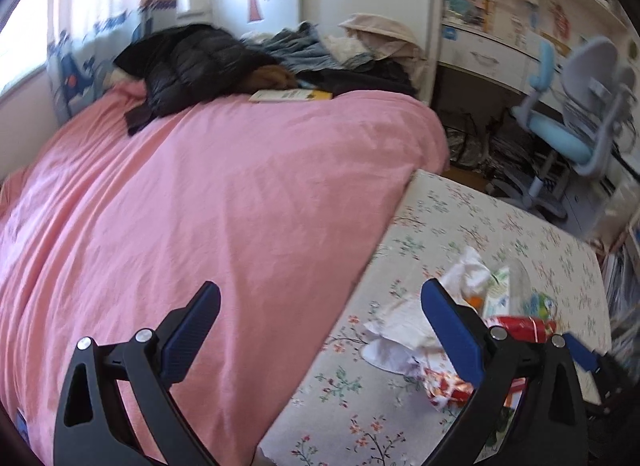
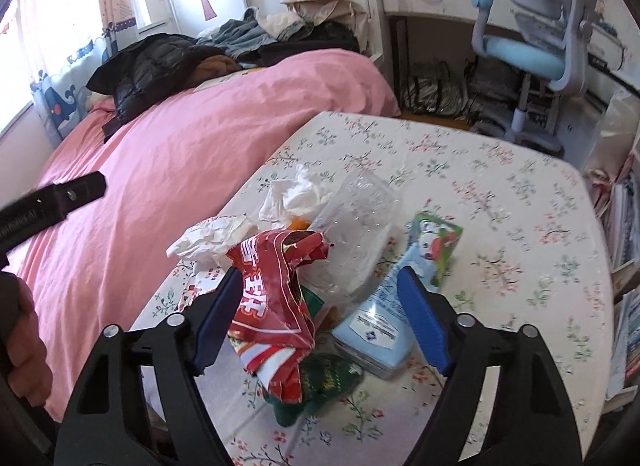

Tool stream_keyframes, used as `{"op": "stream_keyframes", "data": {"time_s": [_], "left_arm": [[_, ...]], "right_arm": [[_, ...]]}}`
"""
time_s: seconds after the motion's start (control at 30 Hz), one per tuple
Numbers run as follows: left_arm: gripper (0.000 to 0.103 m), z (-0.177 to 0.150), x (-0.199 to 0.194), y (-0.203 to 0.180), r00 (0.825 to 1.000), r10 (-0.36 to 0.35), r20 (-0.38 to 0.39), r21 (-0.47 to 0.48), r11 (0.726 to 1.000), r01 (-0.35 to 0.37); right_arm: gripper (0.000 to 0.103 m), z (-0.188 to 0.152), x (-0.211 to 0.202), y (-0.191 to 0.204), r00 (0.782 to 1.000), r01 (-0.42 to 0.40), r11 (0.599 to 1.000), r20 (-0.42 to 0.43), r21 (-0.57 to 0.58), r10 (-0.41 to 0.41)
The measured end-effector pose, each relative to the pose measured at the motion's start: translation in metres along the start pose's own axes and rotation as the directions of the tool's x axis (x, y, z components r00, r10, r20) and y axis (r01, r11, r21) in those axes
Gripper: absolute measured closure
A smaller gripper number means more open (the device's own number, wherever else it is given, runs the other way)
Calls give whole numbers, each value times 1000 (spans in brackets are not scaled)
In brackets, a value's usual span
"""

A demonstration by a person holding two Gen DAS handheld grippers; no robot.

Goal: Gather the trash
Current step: 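Lower the right tool onto the red-and-white wrapper and close on it, then lift the wrapper with the right tool while the left tool grasps crumpled white paper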

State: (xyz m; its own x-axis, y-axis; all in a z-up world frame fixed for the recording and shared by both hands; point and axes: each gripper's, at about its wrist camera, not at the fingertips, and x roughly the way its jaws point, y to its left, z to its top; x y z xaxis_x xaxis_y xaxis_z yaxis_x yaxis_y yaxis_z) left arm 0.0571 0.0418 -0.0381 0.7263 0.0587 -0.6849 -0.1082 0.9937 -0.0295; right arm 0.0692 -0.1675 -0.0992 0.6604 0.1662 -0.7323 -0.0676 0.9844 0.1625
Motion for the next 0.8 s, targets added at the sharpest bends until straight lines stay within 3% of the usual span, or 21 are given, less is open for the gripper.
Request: {"op": "stream_keyframes", "data": {"time_s": [0.13, 0.23, 0.3, 0.4, 0.53, 0.63, 0.8], "left_arm": [[7, 4, 8, 10, 1000, -14, -24, -59, 998, 13], [7, 5, 13, 6, 999, -19, -35, -47, 999, 17], [7, 5, 15, 2, 999, -16, -39, -21, 1000, 15], [7, 5, 19, -2, 999, -15, -47, 7, 1000, 15], [7, 4, 31, -6, 995, -26, -96, 35, 999, 29], [7, -1, 41, -13, 988, -48, -147, 54, 997, 57], [7, -9, 51, -27, 982, -47, -182, 117, 991, 69]], "right_arm": [[42, 3, 14, -2, 999, -41, 999, -17, 16, 41], [59, 5, 17, -4, 996, -83, 996, -8, 30, 83], [77, 7, 16, -5, 994, -113, 993, 6, 32, 113], [86, 11, 7, -5, 987, -156, 987, 41, 37, 155], [89, 16, -20, -8, 976, -179, 984, 129, 23, 174], [89, 17, -48, -17, 967, -146, 989, 214, 19, 139], [89, 16, -77, -53, 955, -124, 988, 280, 88, 95]]}}
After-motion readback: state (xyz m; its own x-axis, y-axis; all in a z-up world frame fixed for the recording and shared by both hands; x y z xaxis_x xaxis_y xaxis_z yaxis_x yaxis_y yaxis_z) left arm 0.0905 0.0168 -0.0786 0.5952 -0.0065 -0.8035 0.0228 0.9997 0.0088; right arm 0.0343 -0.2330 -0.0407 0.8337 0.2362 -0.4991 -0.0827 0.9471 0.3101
